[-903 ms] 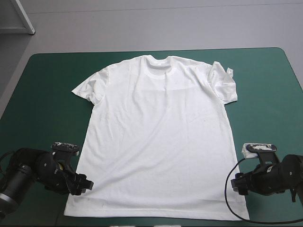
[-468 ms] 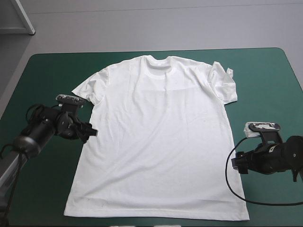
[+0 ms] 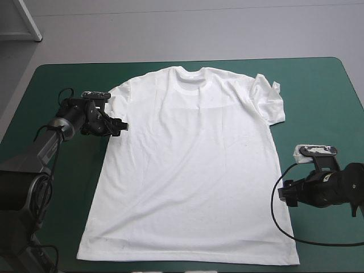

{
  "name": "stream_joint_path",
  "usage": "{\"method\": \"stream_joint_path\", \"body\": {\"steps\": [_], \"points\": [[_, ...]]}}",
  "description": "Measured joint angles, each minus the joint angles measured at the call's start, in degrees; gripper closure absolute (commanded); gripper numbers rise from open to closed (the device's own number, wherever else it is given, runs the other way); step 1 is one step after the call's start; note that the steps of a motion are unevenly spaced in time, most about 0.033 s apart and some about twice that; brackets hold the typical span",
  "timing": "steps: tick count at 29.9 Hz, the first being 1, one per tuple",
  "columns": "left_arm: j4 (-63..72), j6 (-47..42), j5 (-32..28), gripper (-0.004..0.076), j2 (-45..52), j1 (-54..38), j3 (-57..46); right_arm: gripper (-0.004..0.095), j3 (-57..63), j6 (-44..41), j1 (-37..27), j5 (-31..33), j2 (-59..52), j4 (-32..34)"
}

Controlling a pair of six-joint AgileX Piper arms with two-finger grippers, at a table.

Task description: Fold the cloth

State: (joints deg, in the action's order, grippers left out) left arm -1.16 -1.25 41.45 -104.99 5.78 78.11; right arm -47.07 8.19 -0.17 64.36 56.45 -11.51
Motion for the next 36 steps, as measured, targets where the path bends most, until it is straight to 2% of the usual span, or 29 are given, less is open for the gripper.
{"method": "stream_joint_path", "body": {"steps": [4,7,10,15,16,24,36], "points": [[3.8,2.3,-0.1,0.0201,-3.6,0.0,1.8,0.0189,0.0,-0.3,0.0,-2.6,0.1,0.0],[5.2,2.9,0.2,0.0259,-4.4,0.0,2.4,0.0231,-0.8,-0.3,0.0,-5.2,1.9,0.0],[5.2,3.2,1.1,0.0377,-4.9,-0.1,2.8,0.0238,-3.3,0.0,0.0,-7.2,6.3,0.0],[5.7,3.9,1.3,0.0692,-5.4,-0.2,2.8,0.0239,-10.2,1.0,0.0,-11.2,17.4,-0.1],[6.0,4.3,1.1,0.0731,-5.5,-0.2,2.7,0.0239,-11.7,1.1,0.0,-12.1,19.8,-0.1],[7.8,5.0,-0.1,0.0727,-5.5,-0.2,1.6,0.0239,-22.9,3.0,0.0,-19.0,37.0,-1.5],[9.4,5.1,-0.2,0.073,-5.5,-0.2,1.6,0.024,-32.6,4.5,0.7,-21.3,52.2,-4.4]]}}
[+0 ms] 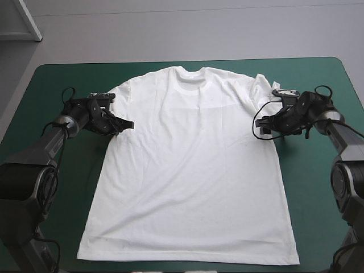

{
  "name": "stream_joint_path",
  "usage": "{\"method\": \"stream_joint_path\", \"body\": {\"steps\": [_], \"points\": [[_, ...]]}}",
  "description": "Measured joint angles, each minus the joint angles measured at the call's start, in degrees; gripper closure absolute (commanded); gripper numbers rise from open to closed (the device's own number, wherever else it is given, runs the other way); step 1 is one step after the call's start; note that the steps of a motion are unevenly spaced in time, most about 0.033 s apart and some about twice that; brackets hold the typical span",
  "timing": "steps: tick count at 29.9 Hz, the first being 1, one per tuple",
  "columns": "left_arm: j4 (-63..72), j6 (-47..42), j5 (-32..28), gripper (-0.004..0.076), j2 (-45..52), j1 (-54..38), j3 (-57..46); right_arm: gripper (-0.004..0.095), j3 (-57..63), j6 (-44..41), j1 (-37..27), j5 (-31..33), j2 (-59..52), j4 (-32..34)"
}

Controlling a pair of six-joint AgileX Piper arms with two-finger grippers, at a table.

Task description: Fold the cloth

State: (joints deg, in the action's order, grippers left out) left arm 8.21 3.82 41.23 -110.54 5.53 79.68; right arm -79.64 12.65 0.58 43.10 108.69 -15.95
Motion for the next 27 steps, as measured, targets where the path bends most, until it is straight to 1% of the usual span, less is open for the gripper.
{"method": "stream_joint_path", "body": {"steps": [2,5,6,7,11,12,14,19,21,25,27], "points": [[0.3,0.0,-0.1,0.0731,0.0,0.0,0.0,0.0267,-0.5,0.5,1.1,-0.5,0.6,0.5],[0.6,0.0,-0.2,0.073,0.0,0.0,0.0,0.0387,-0.8,0.2,3.8,-1.3,1.2,1.8],[0.7,0.1,-0.2,0.073,-0.1,0.0,0.0,0.0471,-1.0,-0.6,4.5,-1.6,1.3,2.8],[0.7,0.1,-0.2,0.073,-0.1,0.0,0.0,0.0535,-1.1,-1.7,5.6,-1.7,1.5,4.2],[1.0,0.1,-0.3,0.0731,-0.1,0.0,-0.1,0.0879,-1.2,-5.8,7.3,-2.3,1.7,7.9],[1.0,0.1,-0.3,0.0731,-0.1,0.0,-0.1,0.0924,-1.2,-6.9,7.4,-2.5,1.8,8.7],[1.2,0.2,-0.4,0.073,-0.1,0.0,-0.1,0.0927,-1.2,-7.9,7.4,-2.7,1.8,10.0],[1.4,0.2,-0.6,0.073,0.7,0.0,0.0,0.0927,-1.3,-8.7,7.5,-2.9,1.4,10.4],[1.4,0.2,-0.4,0.0732,1.2,0.0,0.5,0.0927,-2.1,-8.8,7.6,-1.3,1.1,10.9],[1.3,0.2,4.2,0.0732,4.1,0.1,3.9,0.0927,-5.5,-8.8,7.6,2.5,-1.9,12.2],[0.6,0.2,5.6,0.0732,7.1,0.1,7.9,0.0927,-8.8,-8.8,7.6,4.5,-4.5,13.0]]}}
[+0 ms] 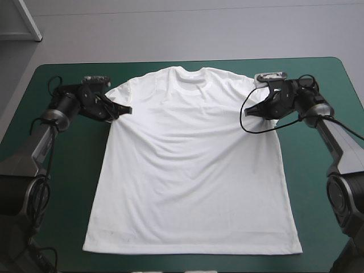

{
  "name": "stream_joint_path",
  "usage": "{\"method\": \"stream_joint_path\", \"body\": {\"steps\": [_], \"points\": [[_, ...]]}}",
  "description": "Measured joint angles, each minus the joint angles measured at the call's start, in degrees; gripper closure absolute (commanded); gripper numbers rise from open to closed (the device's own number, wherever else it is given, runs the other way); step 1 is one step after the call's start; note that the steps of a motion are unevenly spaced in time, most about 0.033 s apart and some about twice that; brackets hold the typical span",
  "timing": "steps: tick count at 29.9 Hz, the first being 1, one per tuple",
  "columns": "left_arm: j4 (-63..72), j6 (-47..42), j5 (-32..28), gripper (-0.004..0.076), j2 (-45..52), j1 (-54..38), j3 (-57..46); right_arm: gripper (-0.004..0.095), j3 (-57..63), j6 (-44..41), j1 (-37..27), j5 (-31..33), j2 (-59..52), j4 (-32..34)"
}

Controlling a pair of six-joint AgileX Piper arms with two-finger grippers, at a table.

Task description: Fold the cloth

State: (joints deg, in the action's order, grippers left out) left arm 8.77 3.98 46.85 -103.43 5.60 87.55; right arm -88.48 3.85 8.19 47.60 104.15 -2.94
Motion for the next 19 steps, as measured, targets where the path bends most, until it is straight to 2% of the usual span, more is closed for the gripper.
{"method": "stream_joint_path", "body": {"steps": [4,11,19], "points": [[-2.6,0.0,3.4,0.0732,5.0,0.0,8.7,0.0927,-5.8,0.0,0.0,3.2,-5.1,1.6],[-9.6,0.0,13.0,0.0732,8.6,0.0,24.0,0.0927,-14.7,-0.1,0.0,7.6,-12.0,2.9],[-14.3,0.0,17.2,0.0732,11.0,0.1,32.3,0.0927,-26.0,-0.1,0.0,9.9,-15.0,4.9]]}}
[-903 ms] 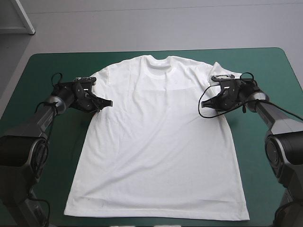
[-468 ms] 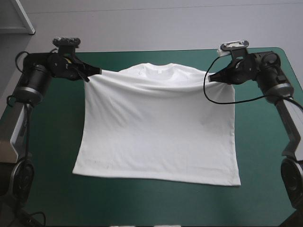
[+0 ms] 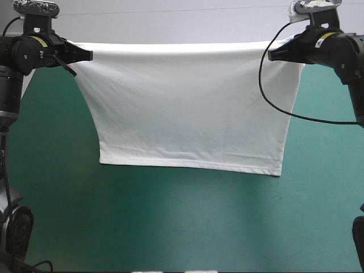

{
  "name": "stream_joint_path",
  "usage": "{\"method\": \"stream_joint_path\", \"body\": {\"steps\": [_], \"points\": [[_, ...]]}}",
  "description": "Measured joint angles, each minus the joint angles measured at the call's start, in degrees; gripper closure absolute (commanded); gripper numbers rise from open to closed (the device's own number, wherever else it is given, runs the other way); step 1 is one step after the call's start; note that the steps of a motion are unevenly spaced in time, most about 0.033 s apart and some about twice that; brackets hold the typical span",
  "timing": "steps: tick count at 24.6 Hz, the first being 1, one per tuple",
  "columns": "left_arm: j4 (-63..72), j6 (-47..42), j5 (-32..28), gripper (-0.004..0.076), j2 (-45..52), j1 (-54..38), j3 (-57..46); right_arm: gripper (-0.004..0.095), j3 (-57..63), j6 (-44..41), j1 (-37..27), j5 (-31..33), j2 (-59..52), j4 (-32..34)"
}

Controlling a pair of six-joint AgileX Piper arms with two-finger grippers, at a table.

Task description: Fold the cloth

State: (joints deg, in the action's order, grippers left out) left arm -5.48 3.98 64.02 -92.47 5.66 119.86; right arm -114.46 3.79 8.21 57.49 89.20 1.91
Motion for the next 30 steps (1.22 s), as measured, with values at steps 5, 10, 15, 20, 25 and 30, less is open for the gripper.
{"method": "stream_joint_path", "body": {"steps": [5,10,15,20,25,30], "points": [[-0.6,0.0,-0.2,0.0732,1.0,0.1,2.8,0.0927,-7.0,0.0,0.1,0.2,-0.4,0.1],[-0.6,0.0,-7.3,0.0732,0.2,0.1,3.3,0.0927,-7.7,0.3,0.1,-3.4,0.6,-0.2],[-0.6,0.0,-16.4,0.0732,-7.1,0.1,6.4,0.0927,-7.8,0.5,0.1,-19.2,7.7,-0.1],[-1.0,0.3,-15.5,0.0732,-17.6,0.1,22.6,0.0927,-7.8,-0.2,0.1,-33.0,13.4,-1.2],[-1.0,2.9,-7.2,0.0732,-22.1,0.1,33.8,0.0927,-7.8,-0.1,0.1,-29.3,13.8,-1.4],[-1.0,3.8,2.0,0.0732,-25.4,0.1,32.7,0.0927,-7.8,0.0,0.1,-17.3,14.2,-0.9]]}}
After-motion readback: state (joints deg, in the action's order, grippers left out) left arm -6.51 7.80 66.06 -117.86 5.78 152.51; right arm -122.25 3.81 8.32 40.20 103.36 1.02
